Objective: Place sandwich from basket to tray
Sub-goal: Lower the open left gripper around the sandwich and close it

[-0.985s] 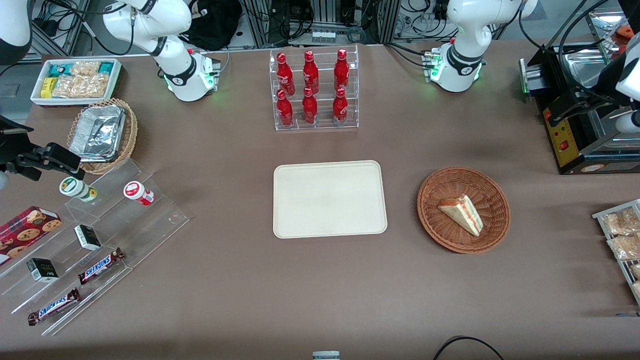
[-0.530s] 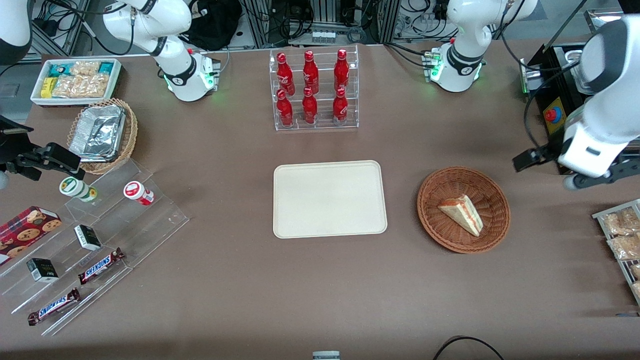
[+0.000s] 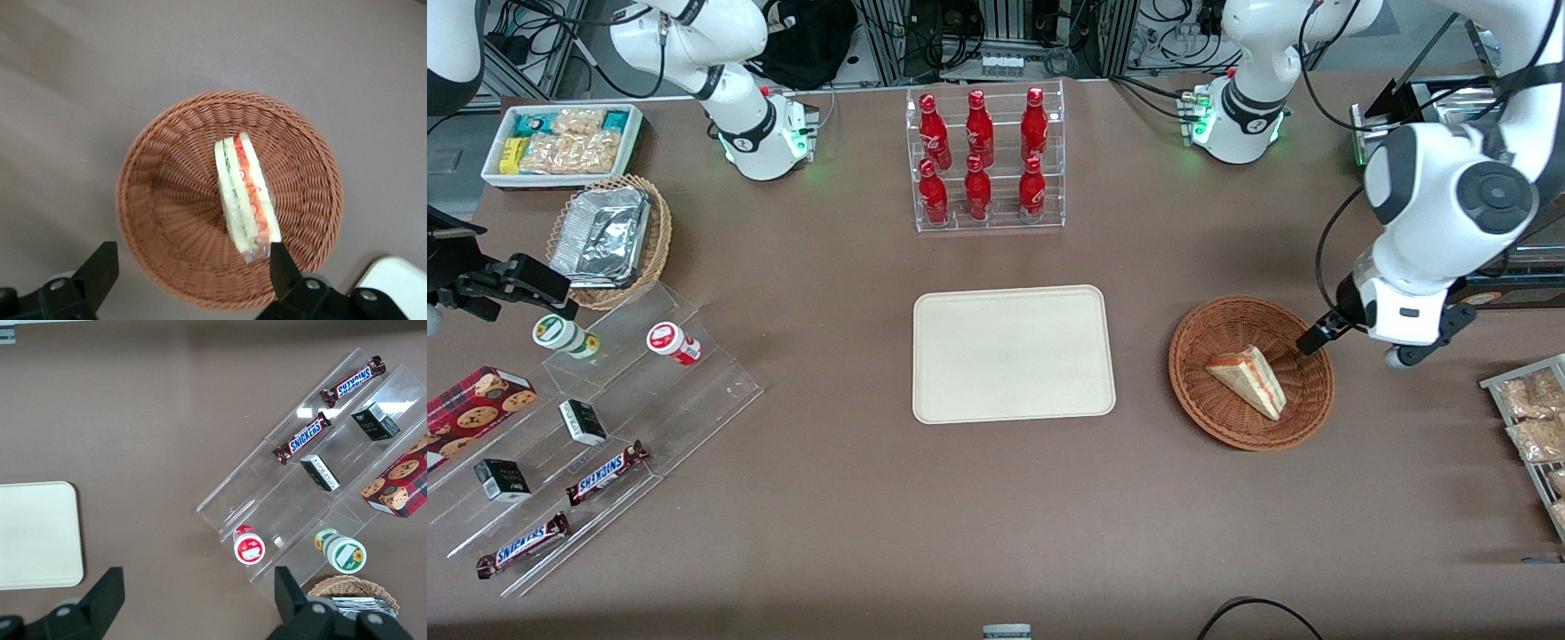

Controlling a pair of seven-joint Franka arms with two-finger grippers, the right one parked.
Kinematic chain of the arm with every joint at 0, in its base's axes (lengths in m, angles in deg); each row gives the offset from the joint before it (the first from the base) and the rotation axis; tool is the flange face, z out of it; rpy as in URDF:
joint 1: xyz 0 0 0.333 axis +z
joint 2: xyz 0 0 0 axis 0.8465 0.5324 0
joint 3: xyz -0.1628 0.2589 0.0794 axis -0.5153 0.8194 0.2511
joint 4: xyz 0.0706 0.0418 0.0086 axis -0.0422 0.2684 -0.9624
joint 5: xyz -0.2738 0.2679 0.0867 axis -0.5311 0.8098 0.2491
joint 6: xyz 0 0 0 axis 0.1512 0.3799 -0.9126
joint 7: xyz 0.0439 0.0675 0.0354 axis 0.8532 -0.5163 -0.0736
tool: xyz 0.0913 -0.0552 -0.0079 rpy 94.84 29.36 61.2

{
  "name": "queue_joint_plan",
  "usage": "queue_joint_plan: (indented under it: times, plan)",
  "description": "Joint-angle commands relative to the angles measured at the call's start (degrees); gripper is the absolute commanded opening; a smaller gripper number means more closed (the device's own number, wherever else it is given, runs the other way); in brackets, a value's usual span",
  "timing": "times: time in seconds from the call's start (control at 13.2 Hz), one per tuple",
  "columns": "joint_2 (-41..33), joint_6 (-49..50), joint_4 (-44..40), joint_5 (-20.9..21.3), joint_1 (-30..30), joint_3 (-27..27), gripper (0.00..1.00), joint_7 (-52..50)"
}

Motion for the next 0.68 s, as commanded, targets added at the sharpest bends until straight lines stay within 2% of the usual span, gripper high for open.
queue_joint_plan:
  times: [0.0,0.3,0.61]
  plan:
    - [-0.22,-4.63,3.78,0.30,-0.14,-1.27,1.00,-10.54]
    - [1.20,-5.42,3.78,0.21,-0.14,-3.73,1.00,-21.19]
    - [4.98,-10.07,3.78,0.30,-0.23,-5.41,1.00,-24.81]
